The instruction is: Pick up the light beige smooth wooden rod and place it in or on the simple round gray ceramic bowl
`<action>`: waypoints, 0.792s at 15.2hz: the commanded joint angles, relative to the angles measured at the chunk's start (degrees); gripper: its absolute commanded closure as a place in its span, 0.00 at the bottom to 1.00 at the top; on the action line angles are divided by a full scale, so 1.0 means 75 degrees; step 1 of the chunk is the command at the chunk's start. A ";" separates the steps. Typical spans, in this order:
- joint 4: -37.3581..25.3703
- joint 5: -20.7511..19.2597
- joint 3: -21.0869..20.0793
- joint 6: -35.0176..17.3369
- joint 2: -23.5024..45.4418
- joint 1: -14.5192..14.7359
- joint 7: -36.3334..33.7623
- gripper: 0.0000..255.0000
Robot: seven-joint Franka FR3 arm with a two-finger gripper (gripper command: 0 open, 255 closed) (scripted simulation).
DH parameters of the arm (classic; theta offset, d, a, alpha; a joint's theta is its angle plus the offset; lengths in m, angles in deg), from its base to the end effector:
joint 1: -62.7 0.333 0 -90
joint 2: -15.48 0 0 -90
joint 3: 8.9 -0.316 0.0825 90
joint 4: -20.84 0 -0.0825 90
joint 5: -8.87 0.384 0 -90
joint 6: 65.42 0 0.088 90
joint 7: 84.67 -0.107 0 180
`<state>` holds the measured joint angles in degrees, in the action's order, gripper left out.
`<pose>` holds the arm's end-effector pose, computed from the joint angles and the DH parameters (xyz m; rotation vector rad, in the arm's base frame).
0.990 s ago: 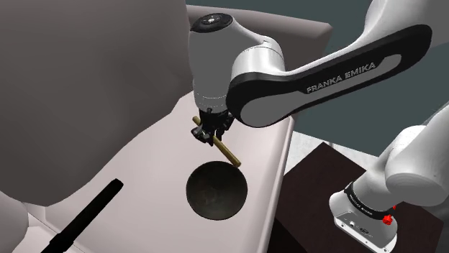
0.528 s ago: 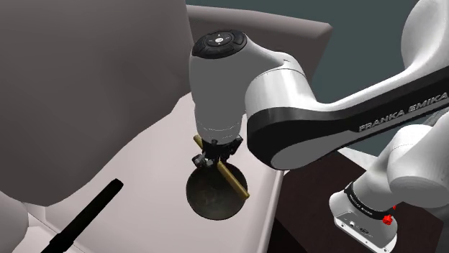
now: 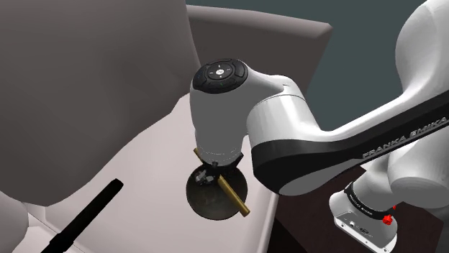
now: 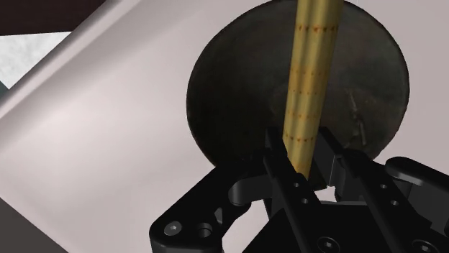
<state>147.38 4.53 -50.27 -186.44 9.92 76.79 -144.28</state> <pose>0.2909 0.4229 0.4095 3.0478 -0.0544 0.1451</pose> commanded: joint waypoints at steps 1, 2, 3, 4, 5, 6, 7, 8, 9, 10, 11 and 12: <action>0.0142 -0.0093 -0.0036 -0.0222 0.0110 0.0002 -0.0110 1.00; 0.0196 -0.0149 -0.0048 -0.0320 0.0174 -0.0002 -0.0160 1.00; 0.0248 -0.0208 -0.0060 -0.0417 0.0240 -0.0005 -0.0213 1.00; 0.0298 -0.0270 -0.0071 -0.0514 0.0309 -0.0008 -0.0267 1.00; 0.0346 -0.0335 -0.0081 -0.0611 0.0380 -0.0011 -0.0324 1.00; 0.0392 -0.0404 -0.0089 -0.0707 0.0453 -0.0014 -0.0384 1.00; 0.0437 -0.0476 -0.0097 -0.0802 0.0529 -0.0016 -0.0446 1.00; 0.0462 -0.0521 -0.0100 -0.0857 0.0574 -0.0017 -0.0483 1.00; 0.0462 -0.0521 -0.0099 -0.0857 0.0574 -0.0016 -0.0483 1.00; 0.0462 -0.0520 -0.0099 -0.0857 0.0574 -0.0015 -0.0483 1.00; 0.0462 -0.0520 -0.0099 -0.0857 0.0574 -0.0015 -0.0483 1.00; 0.0462 -0.0521 -0.0099 -0.0857 0.0574 -0.0015 -0.0483 1.00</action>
<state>150.81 0.64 -51.01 -192.83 14.21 76.67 -147.89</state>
